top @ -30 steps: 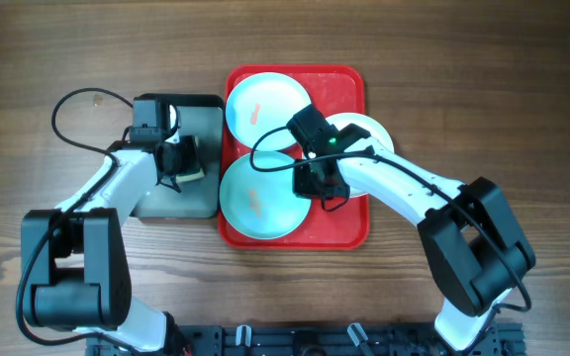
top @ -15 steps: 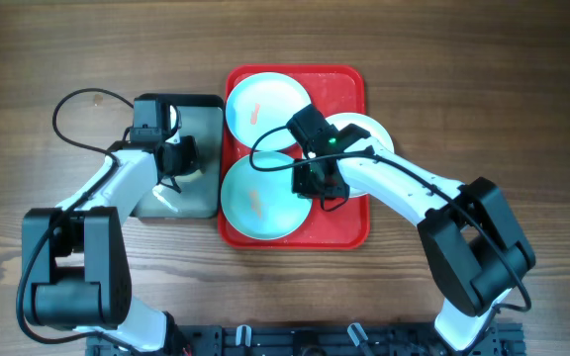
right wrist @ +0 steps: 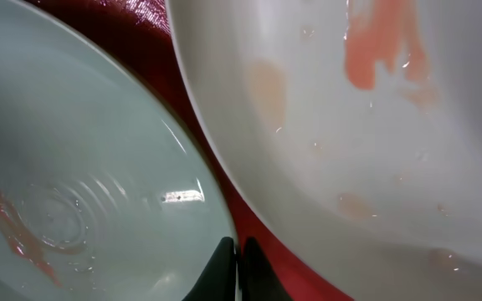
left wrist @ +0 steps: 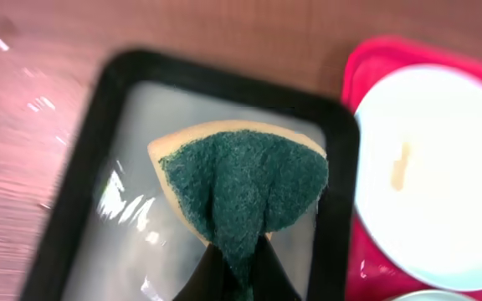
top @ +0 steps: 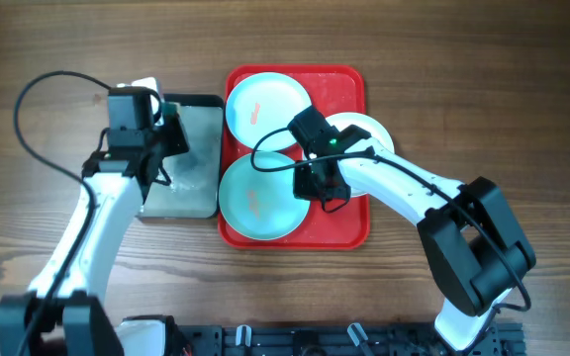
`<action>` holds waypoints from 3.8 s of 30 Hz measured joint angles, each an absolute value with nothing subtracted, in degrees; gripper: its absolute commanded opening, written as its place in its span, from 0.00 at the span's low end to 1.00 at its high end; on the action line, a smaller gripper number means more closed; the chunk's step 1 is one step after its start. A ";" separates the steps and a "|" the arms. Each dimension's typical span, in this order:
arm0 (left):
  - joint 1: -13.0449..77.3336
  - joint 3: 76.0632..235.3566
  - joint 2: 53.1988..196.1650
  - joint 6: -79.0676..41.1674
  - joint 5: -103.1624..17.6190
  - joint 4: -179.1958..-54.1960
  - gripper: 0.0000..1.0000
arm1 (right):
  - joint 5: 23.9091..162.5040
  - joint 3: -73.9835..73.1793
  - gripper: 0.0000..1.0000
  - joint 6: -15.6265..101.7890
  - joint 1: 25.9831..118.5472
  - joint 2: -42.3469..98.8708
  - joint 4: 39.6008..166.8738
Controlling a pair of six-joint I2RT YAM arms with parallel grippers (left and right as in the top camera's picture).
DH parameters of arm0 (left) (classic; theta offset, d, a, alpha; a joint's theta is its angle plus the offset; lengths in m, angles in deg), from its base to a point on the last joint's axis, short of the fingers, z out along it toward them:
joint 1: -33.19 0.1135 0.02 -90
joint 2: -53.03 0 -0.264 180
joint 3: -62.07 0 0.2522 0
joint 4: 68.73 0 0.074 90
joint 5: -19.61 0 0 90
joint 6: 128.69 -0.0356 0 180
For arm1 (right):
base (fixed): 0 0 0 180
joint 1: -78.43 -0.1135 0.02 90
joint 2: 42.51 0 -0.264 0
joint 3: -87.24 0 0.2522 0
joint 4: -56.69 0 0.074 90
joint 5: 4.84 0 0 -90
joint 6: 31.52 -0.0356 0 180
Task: Clean dirty plates on tray and stack at the side
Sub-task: 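Carry the sponge with the left gripper toward the lower blue plate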
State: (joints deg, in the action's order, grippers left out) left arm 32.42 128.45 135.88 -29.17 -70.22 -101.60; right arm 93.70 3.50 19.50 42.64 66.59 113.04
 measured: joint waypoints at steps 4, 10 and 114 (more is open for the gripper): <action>32.42 128.45 133.09 -29.50 -71.43 -101.63 0.04 | 93.70 3.50 0.04 19.50 42.64 66.59 113.04; 32.42 128.45 132.19 -33.30 -72.08 -101.71 0.04 | 93.70 3.50 0.04 19.50 42.64 66.59 113.04; 27.52 128.35 137.04 -26.90 -52.45 -115.09 0.04 | 92.37 3.65 0.04 17.51 42.90 66.13 113.98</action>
State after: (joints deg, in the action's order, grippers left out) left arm 27.52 128.35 137.04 -26.90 -52.45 -115.09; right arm 92.37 3.65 17.51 42.90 66.13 113.98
